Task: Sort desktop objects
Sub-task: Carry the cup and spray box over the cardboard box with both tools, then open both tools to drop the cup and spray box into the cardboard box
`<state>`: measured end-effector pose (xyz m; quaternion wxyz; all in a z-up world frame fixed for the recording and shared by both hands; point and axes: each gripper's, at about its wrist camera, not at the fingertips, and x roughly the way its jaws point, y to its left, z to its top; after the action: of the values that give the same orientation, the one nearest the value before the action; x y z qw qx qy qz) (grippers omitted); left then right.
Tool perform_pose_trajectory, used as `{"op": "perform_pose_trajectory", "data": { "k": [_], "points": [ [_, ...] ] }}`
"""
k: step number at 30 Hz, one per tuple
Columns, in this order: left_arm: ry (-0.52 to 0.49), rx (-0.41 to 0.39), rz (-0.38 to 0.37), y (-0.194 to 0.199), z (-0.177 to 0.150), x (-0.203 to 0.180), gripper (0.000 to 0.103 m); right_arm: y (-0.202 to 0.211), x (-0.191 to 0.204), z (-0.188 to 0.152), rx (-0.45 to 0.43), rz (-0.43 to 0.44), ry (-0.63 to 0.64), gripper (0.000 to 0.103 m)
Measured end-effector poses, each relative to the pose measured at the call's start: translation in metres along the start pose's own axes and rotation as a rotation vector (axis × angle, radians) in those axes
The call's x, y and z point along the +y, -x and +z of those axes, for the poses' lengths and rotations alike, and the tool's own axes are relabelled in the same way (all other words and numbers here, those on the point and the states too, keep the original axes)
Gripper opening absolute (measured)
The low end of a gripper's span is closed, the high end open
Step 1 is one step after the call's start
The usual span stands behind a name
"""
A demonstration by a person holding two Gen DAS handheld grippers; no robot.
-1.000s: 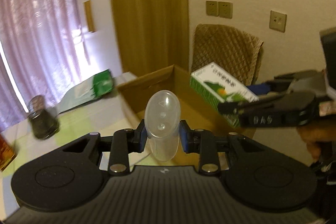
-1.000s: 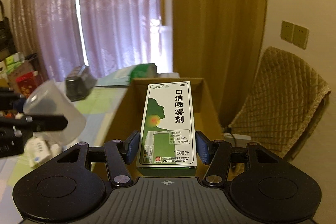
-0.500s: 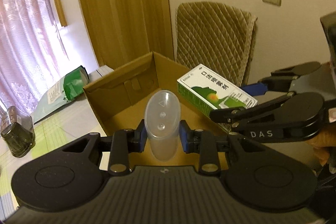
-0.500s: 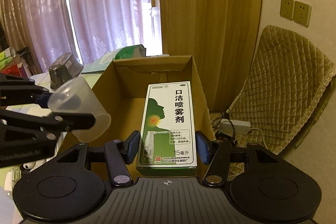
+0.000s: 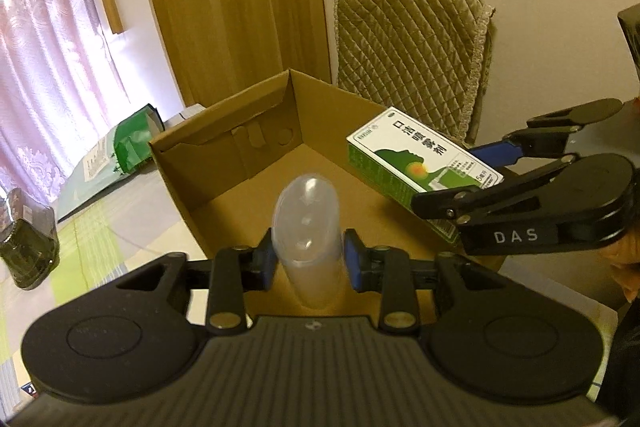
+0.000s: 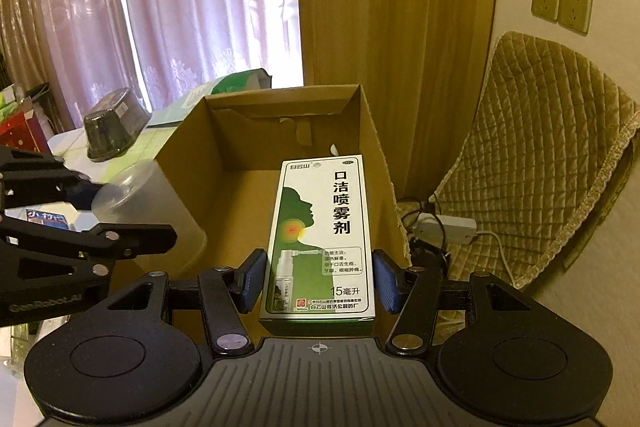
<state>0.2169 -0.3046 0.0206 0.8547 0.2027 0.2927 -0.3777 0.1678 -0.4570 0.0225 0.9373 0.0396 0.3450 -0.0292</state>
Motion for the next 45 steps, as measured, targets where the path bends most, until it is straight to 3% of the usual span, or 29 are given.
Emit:
{"op": "perform_pose_trajectory", "data": {
  "k": [10, 27, 29, 30, 45],
  "points": [
    [0.049, -0.031, 0.044, 0.029, -0.008, 0.019, 0.039, -0.002, 0.005, 0.0, 0.003, 0.003, 0.013, 0.055],
    [0.15, -0.013, 0.1, 0.063, -0.04, 0.036, 0.043, -0.019, 0.021, 0.008, 0.015, 0.042, 0.052, 0.056],
    [0.159, -0.008, 0.105, 0.067, -0.045, 0.038, 0.044, -0.016, 0.022, 0.008, -0.001, 0.033, 0.046, 0.081],
    [0.164, -0.006, 0.107, 0.069, -0.048, 0.038, 0.044, -0.013, 0.022, 0.007, -0.02, 0.034, 0.035, 0.087],
    [0.268, 0.043, 0.16, 0.119, -0.108, 0.043, 0.049, 0.043, 0.047, -0.013, -0.078, 0.046, 0.021, 0.087]
  ]
}}
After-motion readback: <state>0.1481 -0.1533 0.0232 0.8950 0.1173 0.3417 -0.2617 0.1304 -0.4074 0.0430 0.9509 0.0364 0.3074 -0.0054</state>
